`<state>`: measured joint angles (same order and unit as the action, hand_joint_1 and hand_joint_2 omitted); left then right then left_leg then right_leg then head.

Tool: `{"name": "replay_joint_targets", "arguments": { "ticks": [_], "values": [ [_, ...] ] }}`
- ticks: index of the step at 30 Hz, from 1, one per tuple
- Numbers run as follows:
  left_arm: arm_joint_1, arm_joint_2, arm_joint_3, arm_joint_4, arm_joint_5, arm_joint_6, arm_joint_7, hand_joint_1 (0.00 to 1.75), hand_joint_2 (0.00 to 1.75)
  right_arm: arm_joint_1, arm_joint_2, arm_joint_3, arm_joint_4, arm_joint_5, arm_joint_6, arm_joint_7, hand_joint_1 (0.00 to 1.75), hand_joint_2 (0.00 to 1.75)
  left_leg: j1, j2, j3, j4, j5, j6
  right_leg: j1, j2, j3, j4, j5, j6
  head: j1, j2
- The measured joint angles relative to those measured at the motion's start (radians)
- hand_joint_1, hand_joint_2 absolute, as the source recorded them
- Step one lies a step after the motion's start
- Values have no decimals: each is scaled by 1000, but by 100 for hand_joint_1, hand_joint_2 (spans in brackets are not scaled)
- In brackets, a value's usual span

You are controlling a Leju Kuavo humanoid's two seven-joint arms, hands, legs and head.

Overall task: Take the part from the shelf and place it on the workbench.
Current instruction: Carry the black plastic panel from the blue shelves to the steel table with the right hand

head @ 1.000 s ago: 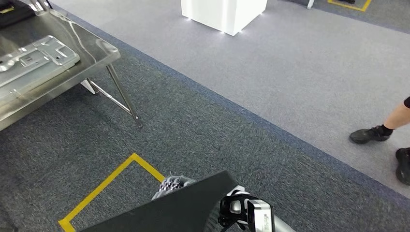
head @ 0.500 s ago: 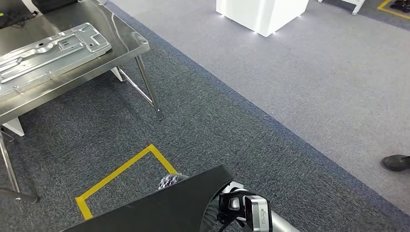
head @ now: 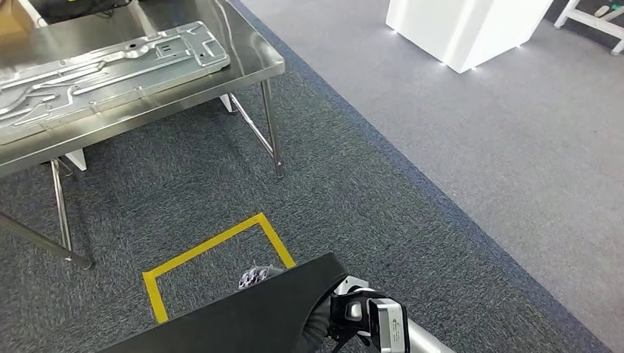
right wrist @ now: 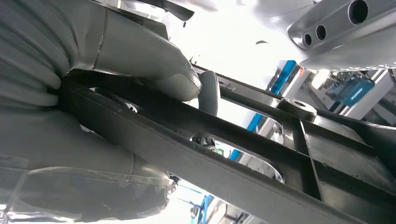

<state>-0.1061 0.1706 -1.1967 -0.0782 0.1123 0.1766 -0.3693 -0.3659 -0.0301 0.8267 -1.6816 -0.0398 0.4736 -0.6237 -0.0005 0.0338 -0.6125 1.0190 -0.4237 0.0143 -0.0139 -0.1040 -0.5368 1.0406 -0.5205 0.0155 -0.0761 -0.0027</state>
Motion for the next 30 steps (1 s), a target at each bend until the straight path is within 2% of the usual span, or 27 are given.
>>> {"name": "replay_joint_targets", "arguments": {
  "ticks": [1,3,4,5,6,7,8,9,10,11,12,13,14,15,16,18,19,20,21,22,23,24,25,26,27,29,30],
  "values": [
    [-1,0,0,0,0,0,0,0,175,-1,1,0,0,0,0,0,175,175,3,-12,5,-5,2,6,-1,27,-11,29,-19,4,0,0],
    [-5,-1,0,0,0,0,-1,0,175,0,0,1,3,0,0,0,175,175,6,-37,9,-9,3,14,-3,84,-74,149,-74,5,0,0],
    [-6,-2,0,0,1,0,-2,0,175,1,-1,1,4,0,0,0,175,175,5,-50,9,-8,2,16,-2,95,-113,215,-96,4,0,0],
    [-6,-2,0,0,1,0,-2,0,175,3,-2,2,6,0,0,0,175,175,4,-65,9,-6,1,17,-1,99,-145,260,-101,4,0,0],
    [-5,-3,0,0,0,0,-2,0,175,4,-3,3,8,0,0,0,175,175,3,-80,10,-4,-1,17,0,102,-160,270,-85,3,0,0],
    [-4,-4,0,0,0,0,-2,0,175,4,-3,4,8,0,0,0,175,175,3,-96,11,-1,-3,16,0,105,-153,235,-49,1,0,0],
    [-4,-4,0,0,0,0,-3,0,175,3,-3,5,8,0,0,0,175,175,3,-111,13,2,-6,14,0,115,-132,171,-3,-2,0,0],
    [-4,-5,0,0,0,0,-4,0,175,3,-3,5,8,0,0,0,175,175,2,-125,13,5,-9,11,-1,138,-106,102,32,-6,0,0],
    [-5,-6,0,0,0,-1,-6,0,175,2,-3,6,9,0,0,0,175,175,2,-138,12,9,-12,7,-3,156,-85,47,55,-7,0,0],
    [-5,-6,0,0,0,-1,-7,0,175,1,-4,6,9,0,0,0,175,175,3,-148,9,11,-13,2,-3,171,-74,16,63,-9,0,0],
    [-4,-7,0,0,0,-1,-8,0,175,0,-4,6,10,0,0,0,175,175,5,-157,6,11,-14,-5,-2,176,-70,5,60,-12,0,0],
    [-3,-6,0,0,0,-2,-7,0,175,-1,-3,6,10,0,0,0,175,175,7,-167,3,9,-14,-12,-1,166,-68,1,60,-15,0,0],
    [-1,-6,0,0,-1,-3,-6,0,175,-4,-2,6,10,0,0,0,175,175,9,-166,2,8,-14,-17,-1,155,-64,-3,61,-21,0,0],
    [0,-6,0,-1,-1,-3,-4,0,175,-6,0,6,10,0,0,0,175,175,8,-148,0,15,-19,-23,-3,144,-58,-9,62,-27,0,0],
    [-1,-6,0,-1,-1,-3,-1,0,175,-8,2,6,10,0,0,0,175,175,7,-119,-9,37,-32,-29,-5,131,-51,-16,62,-33,0,0],
    [-7,-6,0,-2,0,-3,3,0,175,-9,4,6,11,-2,0,0,175,175,9,-60,-59,140,-85,-42,-5,103,-40,-21,57,-40,0,0],
    [-9,-6,0,-2,0,-3,6,0,175,-10,5,6,13,-3,1,0,175,175,12,-50,-94,205,-112,-47,-4,89,-37,-20,53,-42,0,0],
    [-9,-6,0,-2,0,-3,6,0,175,-10,5,7,15,-4,1,0,175,175,16,-46,-121,254,-126,-52,-3,75,-34,-20,50,-42,0,0],
    [-7,-7,0,-2,-2,-3,7,0,175,-10,5,7,18,-5,2,0,175,175,18,-43,-132,270,-121,-55,-3,62,-31,-20,46,-40,0,0],
    [-5,-7,0,-2,-4,-2,8,0,175,-10,5,7,20,-7,3,0,175,175,20,-40,-124,249,-99,-57,-3,49,-27,-19,42,-39,0,0],
    [-4,-7,1,-2,-7,-2,9,0,175,-12,6,7,21,-9,3,0,175,175,21,-30,-94,189,-63,-56,-3,37,-22,-19,38,-36,0,0],
    [-4,-7,1,-2,-9,-1,9,0,175,-14,7,7,22,-11,4,0,175,175,19,-10,-58,116,-32,-52,-2,25,-15,-19,33,-33,0,0],
    [-5,-7,1,-2,-10,0,9,0,175,-16,8,7,23,-14,4,0,175,175,15,7,-27,56,-10,-45,0,14,-10,-19,28,-29,0,0],
    [-6,-7,2,-2,-10,0,8,0,175,-19,9,7,24,-16,4,0,175,175,11,21,-7,16,1,-36,2,5,-5,-20,24,-23,0,0],
    [-6,-7,2,-2,-9,0,8,0,175,-21,10,7,24,-17,4,0,175,175,7,26,-2,3,-1,-27,4,-3,-2,-22,22,-17,0,0],
    [-3,-6,3,-2,-9,0,6,0,175,-24,12,7,25,-19,4,0,175,175,6,7,-2,0,0,-13,5,-15,5,-27,18,-5,0,0],
    [-2,-6,3,-2,-8,-1,4,0,175,-26,13,7,25,-19,4,0,175,175,7,-1,3,-6,1,-8,3,-7,8,-24,12,2,0,0]
  ]
}}
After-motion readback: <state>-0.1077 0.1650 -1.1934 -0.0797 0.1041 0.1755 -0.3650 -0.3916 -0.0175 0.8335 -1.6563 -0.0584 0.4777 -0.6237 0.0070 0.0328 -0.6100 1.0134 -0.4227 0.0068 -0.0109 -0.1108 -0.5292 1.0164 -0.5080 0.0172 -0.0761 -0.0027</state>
